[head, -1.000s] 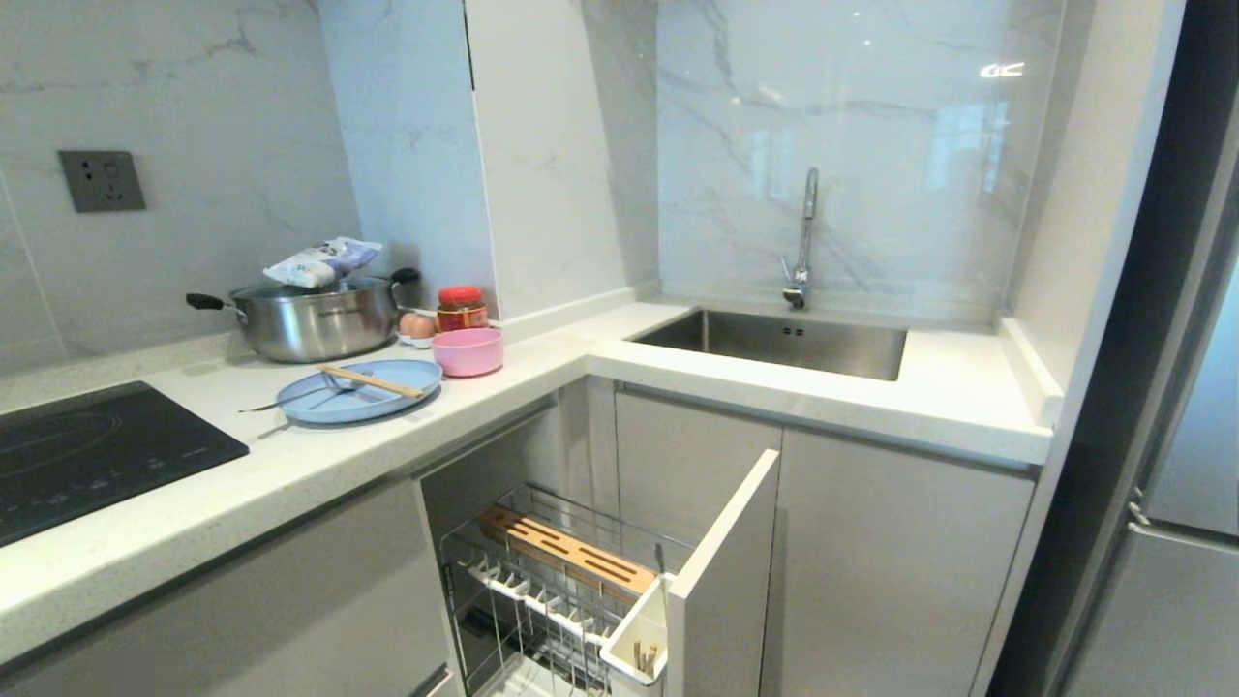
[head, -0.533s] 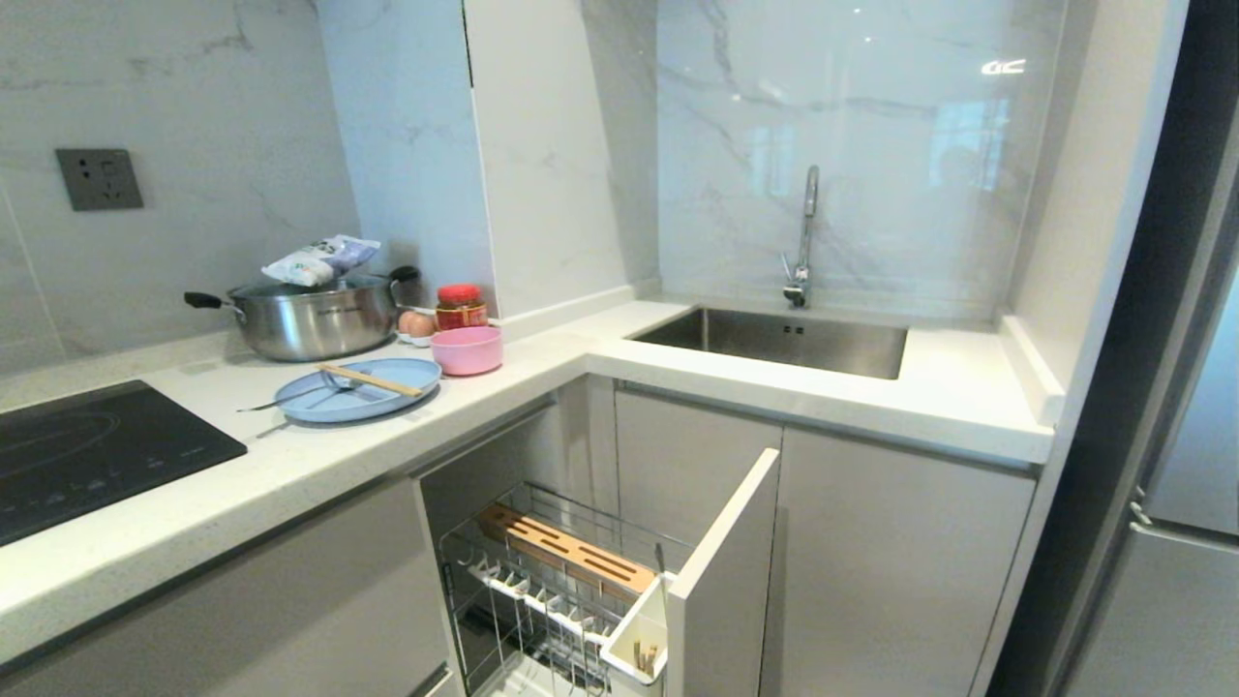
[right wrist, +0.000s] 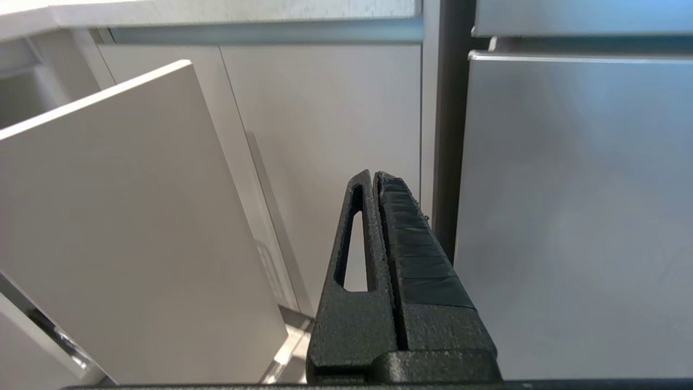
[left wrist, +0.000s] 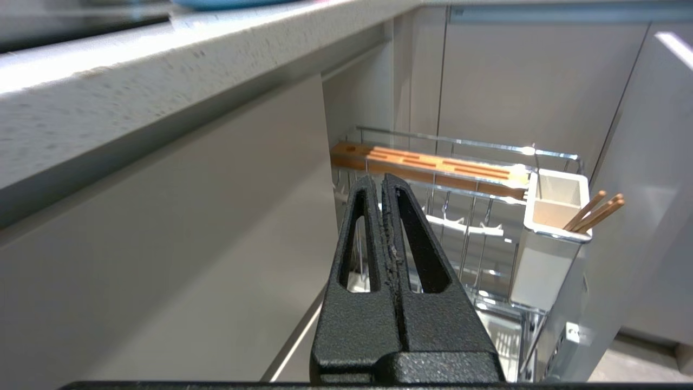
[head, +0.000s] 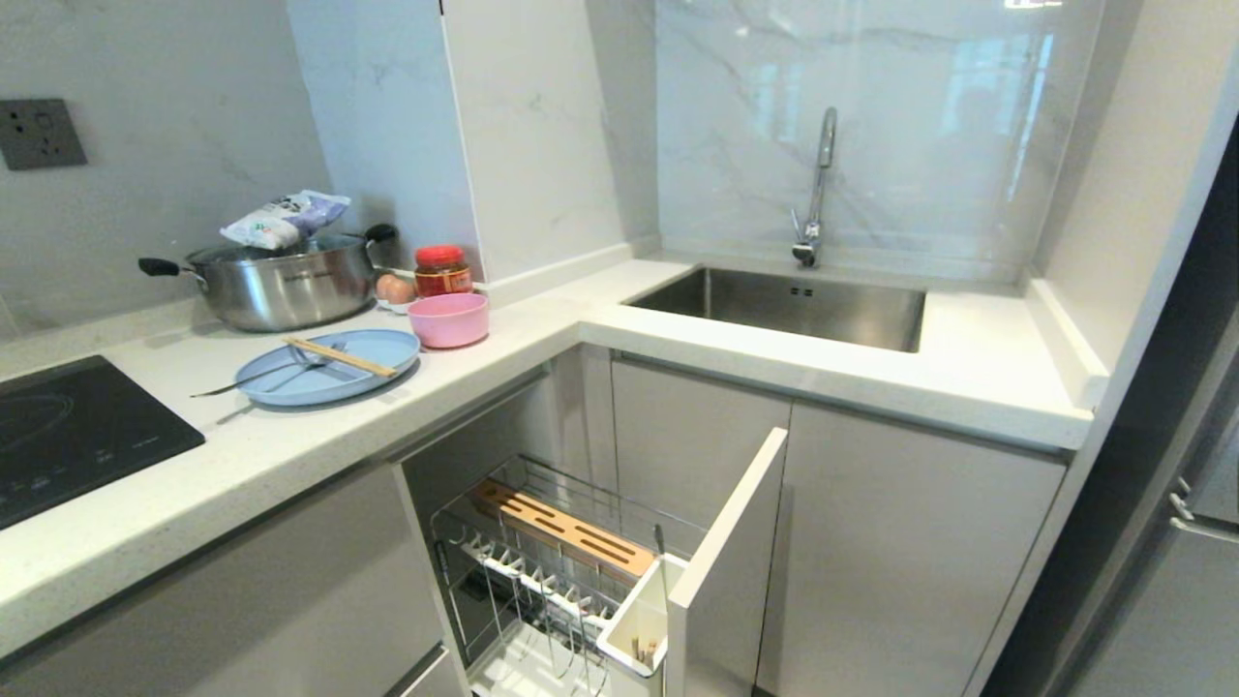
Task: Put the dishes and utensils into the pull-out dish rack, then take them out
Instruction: Pick up the chopsticks and place it in the cupboard
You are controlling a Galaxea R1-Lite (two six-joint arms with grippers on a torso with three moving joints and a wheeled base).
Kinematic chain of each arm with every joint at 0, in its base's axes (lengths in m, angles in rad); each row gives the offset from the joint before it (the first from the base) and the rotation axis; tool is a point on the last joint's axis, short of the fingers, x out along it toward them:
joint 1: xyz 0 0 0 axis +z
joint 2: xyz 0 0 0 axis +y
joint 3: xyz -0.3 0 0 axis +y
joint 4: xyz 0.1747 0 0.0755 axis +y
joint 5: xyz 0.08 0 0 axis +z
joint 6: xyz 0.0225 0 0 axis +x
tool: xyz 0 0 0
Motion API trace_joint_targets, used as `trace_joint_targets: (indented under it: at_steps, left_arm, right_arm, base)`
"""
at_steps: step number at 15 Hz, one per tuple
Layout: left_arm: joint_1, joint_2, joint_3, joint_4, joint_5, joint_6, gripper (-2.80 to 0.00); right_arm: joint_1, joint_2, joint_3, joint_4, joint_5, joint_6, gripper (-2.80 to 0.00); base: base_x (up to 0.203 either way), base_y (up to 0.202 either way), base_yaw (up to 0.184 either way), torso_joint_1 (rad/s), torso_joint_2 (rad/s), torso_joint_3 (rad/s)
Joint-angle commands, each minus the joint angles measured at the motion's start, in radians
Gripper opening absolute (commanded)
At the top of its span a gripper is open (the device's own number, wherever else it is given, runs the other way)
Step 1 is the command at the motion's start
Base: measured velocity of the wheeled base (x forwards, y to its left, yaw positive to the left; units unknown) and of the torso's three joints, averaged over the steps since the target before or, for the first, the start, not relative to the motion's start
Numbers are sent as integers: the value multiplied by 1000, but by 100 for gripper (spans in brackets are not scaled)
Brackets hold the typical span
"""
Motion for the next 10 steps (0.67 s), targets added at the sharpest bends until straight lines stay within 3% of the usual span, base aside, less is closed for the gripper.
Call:
trace_joint_targets:
  at_steps: [1,10]
  left_arm:
    - [0,1,1,0,-1,1,-280]
    - [0,1,0,0,-1,1,-280]
  right_arm:
    - [0,-4,0,-1,-1,0,-280]
    - [0,-3,0,-1,-1,0,-280]
  base:
    - [0,0,0,2,6,-207]
    - [0,0,0,2,2,-198]
